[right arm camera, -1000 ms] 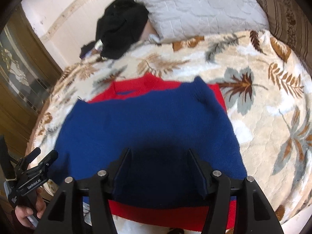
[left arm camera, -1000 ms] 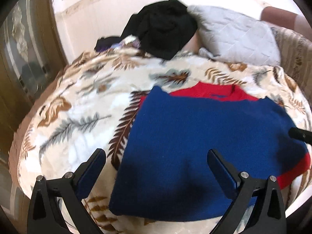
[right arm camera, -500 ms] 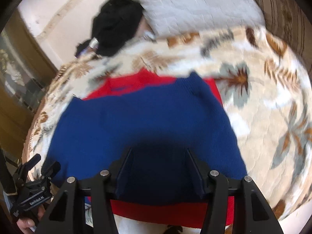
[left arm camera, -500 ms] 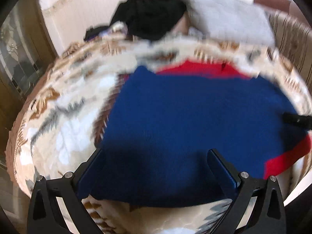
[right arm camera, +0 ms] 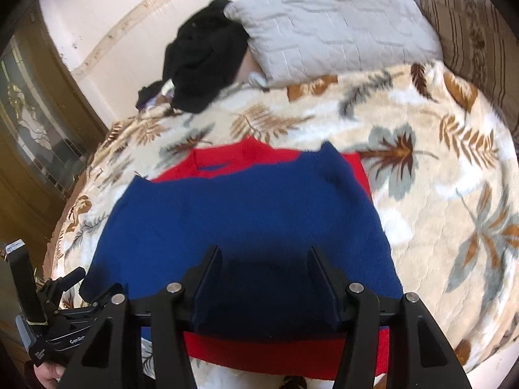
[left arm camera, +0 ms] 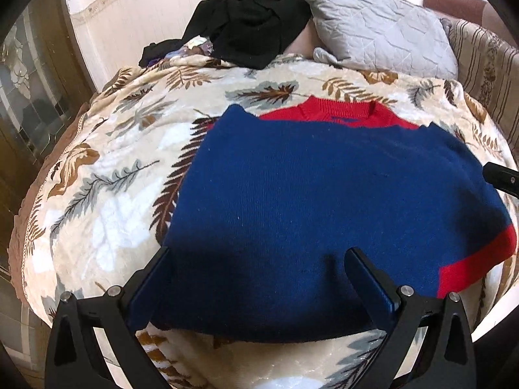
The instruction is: Fold small clothes
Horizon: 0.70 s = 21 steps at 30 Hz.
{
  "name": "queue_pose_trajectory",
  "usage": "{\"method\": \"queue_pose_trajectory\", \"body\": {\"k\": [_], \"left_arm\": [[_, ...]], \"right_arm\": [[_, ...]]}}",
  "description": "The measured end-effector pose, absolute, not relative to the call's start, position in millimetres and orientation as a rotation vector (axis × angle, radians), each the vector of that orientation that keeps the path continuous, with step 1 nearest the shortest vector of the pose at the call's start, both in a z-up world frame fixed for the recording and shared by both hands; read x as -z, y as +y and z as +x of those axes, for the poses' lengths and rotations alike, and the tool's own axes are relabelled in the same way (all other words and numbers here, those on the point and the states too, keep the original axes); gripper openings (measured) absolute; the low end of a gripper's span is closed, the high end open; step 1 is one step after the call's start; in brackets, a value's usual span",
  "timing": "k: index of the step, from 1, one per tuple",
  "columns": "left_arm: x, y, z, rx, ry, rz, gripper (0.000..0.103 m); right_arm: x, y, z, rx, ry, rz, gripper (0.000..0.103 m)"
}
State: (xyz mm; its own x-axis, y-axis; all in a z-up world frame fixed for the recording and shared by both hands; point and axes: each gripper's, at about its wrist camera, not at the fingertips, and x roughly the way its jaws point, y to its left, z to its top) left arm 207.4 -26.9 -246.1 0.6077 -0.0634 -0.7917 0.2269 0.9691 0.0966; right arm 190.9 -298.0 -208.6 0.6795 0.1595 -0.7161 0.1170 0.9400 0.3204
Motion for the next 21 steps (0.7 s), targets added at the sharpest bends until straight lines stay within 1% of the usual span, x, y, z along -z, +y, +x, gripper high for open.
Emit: {"method": "queue_pose_trajectory", "body": {"k": [6, 21], "left_arm": [[243.4, -27.7, 206.9, 0.167, 0.883, 0.197, 0.103], [241.4, -28.7, 205.4, 0.163, 0.873, 0.189, 0.103]], "right_arm": [[203.7, -295.8, 190.1, -0.027, 0.800, 0.346, 0.059], [205.7, -296.7, 189.1, -0.023, 0.803, 0.353, 0.059]]}}
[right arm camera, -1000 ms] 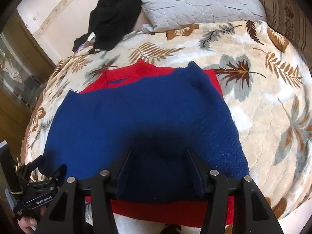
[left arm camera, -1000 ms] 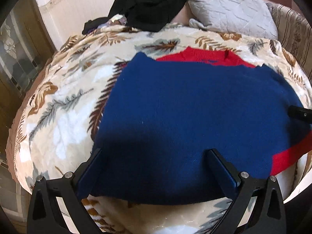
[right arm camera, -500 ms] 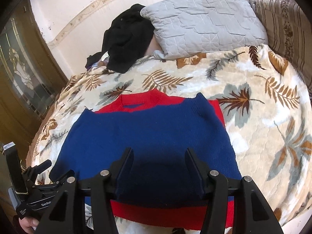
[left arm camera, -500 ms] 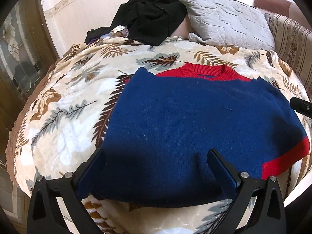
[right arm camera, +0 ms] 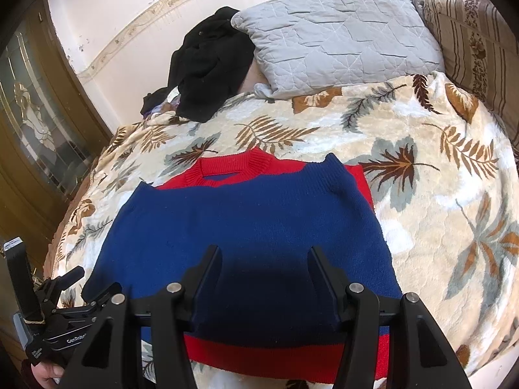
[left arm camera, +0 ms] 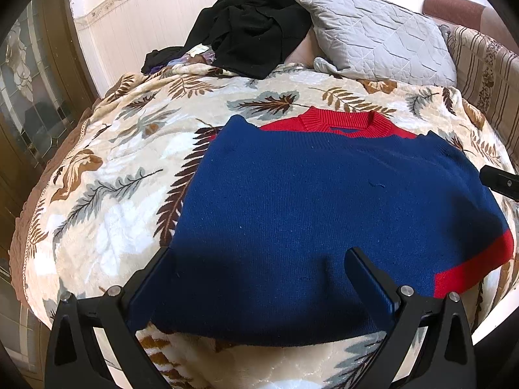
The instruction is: Fold small clothes
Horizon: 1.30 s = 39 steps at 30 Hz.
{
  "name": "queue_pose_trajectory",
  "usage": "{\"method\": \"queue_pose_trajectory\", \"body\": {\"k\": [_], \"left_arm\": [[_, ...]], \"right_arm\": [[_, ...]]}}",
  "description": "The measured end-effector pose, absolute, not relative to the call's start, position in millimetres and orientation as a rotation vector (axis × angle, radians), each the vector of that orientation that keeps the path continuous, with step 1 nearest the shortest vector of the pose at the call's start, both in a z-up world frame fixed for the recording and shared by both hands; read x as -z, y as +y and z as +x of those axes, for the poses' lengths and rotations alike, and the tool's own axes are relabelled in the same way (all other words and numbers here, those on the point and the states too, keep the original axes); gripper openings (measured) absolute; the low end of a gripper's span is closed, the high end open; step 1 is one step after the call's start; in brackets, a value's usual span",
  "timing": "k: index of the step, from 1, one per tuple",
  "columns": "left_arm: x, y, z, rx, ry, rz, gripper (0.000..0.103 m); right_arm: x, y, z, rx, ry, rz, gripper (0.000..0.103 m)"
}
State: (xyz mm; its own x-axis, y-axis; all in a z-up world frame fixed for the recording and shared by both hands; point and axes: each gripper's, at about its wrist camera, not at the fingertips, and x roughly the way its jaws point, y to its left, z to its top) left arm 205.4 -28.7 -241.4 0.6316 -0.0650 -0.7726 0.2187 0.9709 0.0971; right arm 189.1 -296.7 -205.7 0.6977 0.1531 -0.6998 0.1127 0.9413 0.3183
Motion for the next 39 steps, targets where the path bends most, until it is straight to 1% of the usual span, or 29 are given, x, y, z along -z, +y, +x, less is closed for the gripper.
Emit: {"method": "queue_pose_trajectory", "body": {"k": [28, 31, 34, 37, 39], "left_arm": [[236, -29, 203, 0.168, 0.859, 0.185, 0.103], [236, -29, 203, 0.169, 0.861, 0.185, 0.103], [238, -28, 201, 0.159, 0.865, 0.201, 0.103], [255, -21, 207, 0.099, 0.940, 0.244, 0.103], [273, -13, 215, 0.079, 1.038, 0.243, 0.103]], "right_arm": [[207, -291, 190, -0.026, 0.803, 0.349, 0.059], [209, -289, 191, -0.031, 0.815, 0.346, 0.059], [217, -285, 195, -0.043, 0.865, 0.331, 0.060], [243, -280, 209, -0.039, 1.018, 0.319, 0.060], [244, -276, 210, -0.025, 1.010, 0.290, 0.060]]}}
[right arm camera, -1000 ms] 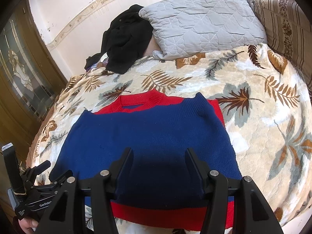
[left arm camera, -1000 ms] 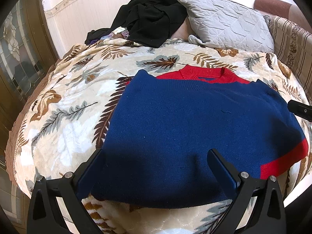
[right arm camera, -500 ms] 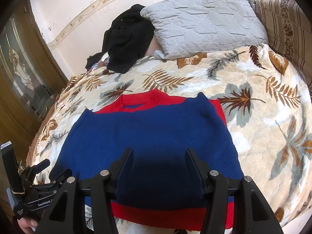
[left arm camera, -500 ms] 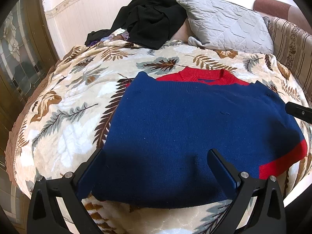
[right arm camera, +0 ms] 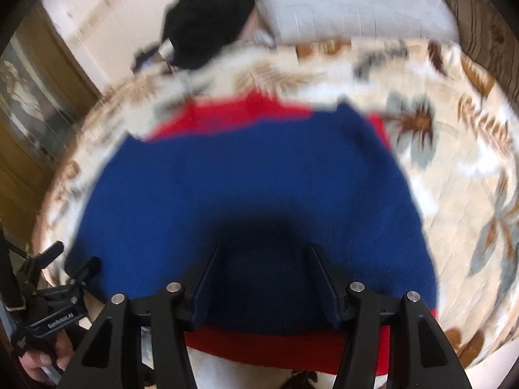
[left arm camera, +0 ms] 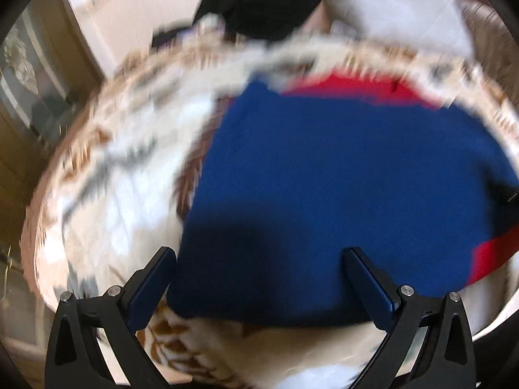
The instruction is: Fold small clothes
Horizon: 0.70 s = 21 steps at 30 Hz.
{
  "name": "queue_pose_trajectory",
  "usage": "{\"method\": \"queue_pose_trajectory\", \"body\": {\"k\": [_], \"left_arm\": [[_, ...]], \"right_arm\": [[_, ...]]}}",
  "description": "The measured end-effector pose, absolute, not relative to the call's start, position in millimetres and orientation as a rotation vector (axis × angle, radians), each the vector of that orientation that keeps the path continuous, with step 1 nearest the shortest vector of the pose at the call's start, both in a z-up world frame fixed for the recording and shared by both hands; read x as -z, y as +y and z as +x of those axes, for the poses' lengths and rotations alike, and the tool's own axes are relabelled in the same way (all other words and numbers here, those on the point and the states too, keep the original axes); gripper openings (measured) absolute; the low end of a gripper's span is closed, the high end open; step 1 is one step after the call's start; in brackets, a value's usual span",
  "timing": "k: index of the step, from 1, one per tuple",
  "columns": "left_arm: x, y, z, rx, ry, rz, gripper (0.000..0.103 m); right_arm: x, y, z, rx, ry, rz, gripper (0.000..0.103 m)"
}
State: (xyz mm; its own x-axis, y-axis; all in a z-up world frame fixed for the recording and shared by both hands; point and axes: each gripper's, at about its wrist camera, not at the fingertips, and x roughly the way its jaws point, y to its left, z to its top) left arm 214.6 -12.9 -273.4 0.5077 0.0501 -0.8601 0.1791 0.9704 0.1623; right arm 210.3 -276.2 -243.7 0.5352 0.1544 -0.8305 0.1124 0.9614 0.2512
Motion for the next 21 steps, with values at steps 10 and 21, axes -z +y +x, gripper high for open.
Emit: {"method": "queue_pose_trajectory", "body": {"k": [10, 21], "left_arm": [[253, 52, 194, 0.044, 1.008, 0.023, 0.103], [260, 81, 152, 0.153, 1.010, -0.277, 0.090]], "right_arm": [[215, -264, 208, -0.113, 0.864, 0.343, 0.061], [220, -212, 219, -0.220, 0.898, 0.326, 0.058]]}}
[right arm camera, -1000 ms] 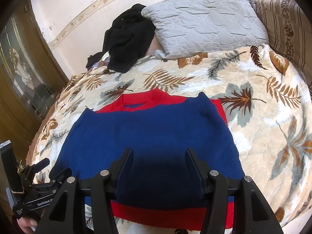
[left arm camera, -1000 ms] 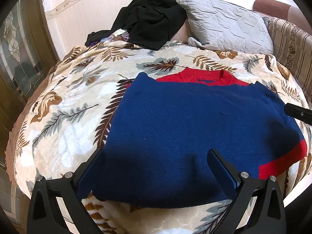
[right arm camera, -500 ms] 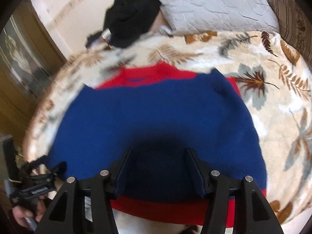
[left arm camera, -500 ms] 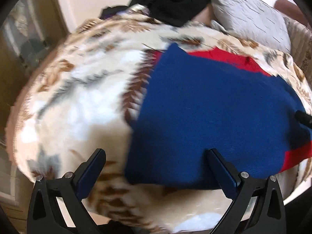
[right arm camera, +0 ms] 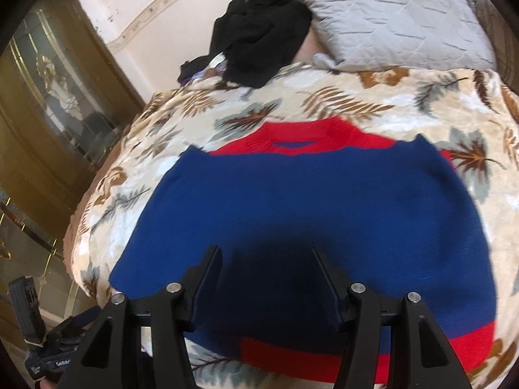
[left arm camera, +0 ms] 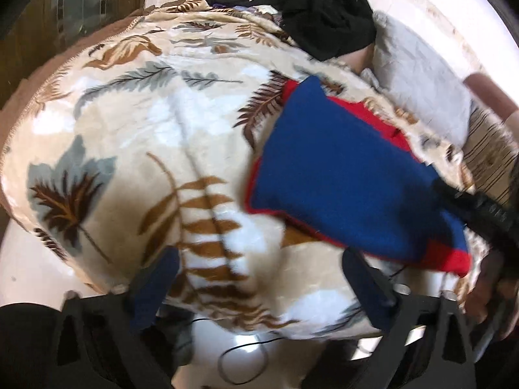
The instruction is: Fold small clothes
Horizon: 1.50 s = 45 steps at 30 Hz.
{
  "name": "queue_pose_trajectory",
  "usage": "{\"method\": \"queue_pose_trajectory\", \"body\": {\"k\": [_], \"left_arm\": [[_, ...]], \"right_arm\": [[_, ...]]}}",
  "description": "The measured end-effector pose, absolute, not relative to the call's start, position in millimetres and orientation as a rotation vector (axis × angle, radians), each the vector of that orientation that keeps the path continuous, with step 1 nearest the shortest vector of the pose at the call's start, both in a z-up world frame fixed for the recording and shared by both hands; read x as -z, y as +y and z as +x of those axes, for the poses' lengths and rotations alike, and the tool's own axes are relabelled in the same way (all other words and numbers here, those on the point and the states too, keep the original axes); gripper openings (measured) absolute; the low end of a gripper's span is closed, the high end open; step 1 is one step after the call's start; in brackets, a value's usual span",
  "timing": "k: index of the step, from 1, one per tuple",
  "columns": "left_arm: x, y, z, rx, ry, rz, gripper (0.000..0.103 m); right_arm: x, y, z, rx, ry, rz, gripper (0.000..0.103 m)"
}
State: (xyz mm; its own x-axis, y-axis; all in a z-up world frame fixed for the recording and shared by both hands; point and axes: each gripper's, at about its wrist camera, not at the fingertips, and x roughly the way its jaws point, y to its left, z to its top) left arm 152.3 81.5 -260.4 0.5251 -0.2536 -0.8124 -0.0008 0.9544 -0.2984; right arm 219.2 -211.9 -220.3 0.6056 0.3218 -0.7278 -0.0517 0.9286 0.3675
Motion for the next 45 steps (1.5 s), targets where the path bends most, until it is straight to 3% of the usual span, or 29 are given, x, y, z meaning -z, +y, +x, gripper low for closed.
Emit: {"method": "queue_pose_trajectory", "body": {"k": [2, 3, 7, 10, 15, 22, 28, 43, 45], "left_arm": [[261, 80, 156, 0.167, 1.006, -0.312, 0.074], [264, 79, 160, 0.173, 1.011, -0.339, 0.073], [275, 71, 177, 0.174, 1.039, -0.404, 0.074], [278, 65, 185, 0.150, 1.035, -0.438, 0.087], [275, 60, 196, 0.100, 0.999, -0.472, 0.087], [260, 40, 183, 0.047, 0.999, -0.304, 0.081], [247, 41, 170, 0.032, 0.978, -0.312, 0.081], [246, 66, 148, 0.116, 0.957, -0.454, 0.081], [249, 65, 150, 0.147, 0.947, -0.485, 0.072]], "right_arm": [[222, -205, 219, -0.228, 0.900, 0.309, 0.047], [223, -203, 219, -0.233, 0.905, 0.300, 0.044], [229, -202, 219, -0.225, 0.919, 0.292, 0.043], [232, -211, 219, -0.210, 0.924, 0.316, 0.043], [235, -224, 220, -0.202, 0.928, 0.349, 0.041], [223, -245, 213, -0.167, 0.871, 0.379, 0.041], [241, -264, 220, -0.112, 0.966, 0.421, 0.041], [245, -269, 221, -0.109, 0.984, 0.480, 0.041], [245, -269, 221, -0.110, 0.983, 0.481, 0.041]]}}
